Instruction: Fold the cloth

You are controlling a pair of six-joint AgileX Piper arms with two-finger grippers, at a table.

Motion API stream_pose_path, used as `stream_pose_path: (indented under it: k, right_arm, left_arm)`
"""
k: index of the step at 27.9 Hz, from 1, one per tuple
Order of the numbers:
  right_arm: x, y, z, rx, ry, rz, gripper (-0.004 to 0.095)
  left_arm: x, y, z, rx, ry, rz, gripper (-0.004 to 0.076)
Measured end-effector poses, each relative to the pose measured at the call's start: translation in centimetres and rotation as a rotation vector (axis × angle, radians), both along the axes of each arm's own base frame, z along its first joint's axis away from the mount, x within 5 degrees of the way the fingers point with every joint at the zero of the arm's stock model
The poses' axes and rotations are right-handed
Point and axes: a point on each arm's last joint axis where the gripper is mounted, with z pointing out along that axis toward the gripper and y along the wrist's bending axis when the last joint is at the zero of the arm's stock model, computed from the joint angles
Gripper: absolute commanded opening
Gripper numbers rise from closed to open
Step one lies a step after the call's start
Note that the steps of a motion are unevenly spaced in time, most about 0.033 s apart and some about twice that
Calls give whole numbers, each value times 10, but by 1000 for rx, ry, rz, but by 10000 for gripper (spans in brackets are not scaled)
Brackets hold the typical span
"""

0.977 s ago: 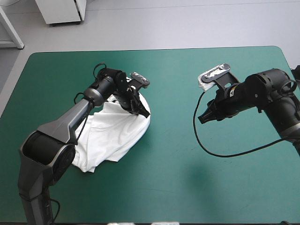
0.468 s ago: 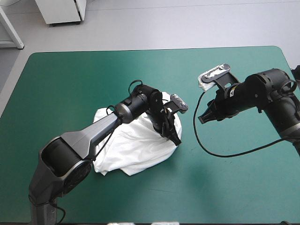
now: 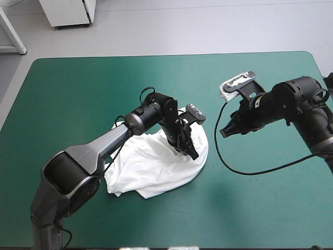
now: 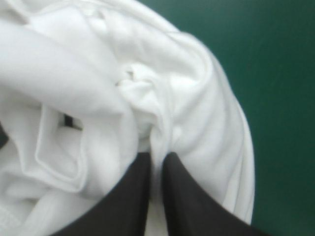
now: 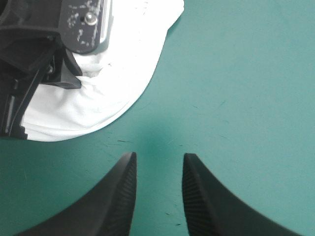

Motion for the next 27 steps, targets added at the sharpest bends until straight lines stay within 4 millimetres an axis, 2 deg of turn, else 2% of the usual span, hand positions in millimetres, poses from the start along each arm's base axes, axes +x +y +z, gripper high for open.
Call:
stream_pose_path:
  k: [1, 3, 5, 10, 15, 19, 23, 26, 27]
  right_arm:
    - [0, 0, 0, 0, 1, 0, 301]
    - [0, 0, 0, 0, 1, 0, 301]
    - [0, 0, 0, 2, 2, 1, 301]
    - [0, 1, 0, 10, 5, 3, 301]
    - [-1, 1, 0, 17, 7, 4, 301]
    - [-1, 2, 0, 22, 10, 6, 304]
    - [-1, 3, 0, 29, 10, 22, 362]
    - [-2, 4, 0, 29, 9, 33, 448]
    - [-2, 4, 0, 28, 8, 36, 447]
  left_arm:
    - [2, 3, 2, 0, 1, 8, 302]
    - [4, 10, 8, -4, -4, 20, 409]
    - [3, 16, 18, -8, -11, 25, 474]
    - [-2, 31, 42, 33, -82, 34, 480]
    - [3, 60, 71, 132, -237, 113, 480]
    - [19, 102, 89, 150, -291, 234, 479]
    - [37, 157, 100, 146, -302, 388, 479]
    - [50, 210, 93, 113, -257, 520, 478]
    - [53, 226, 84, 97, -228, 549, 478]
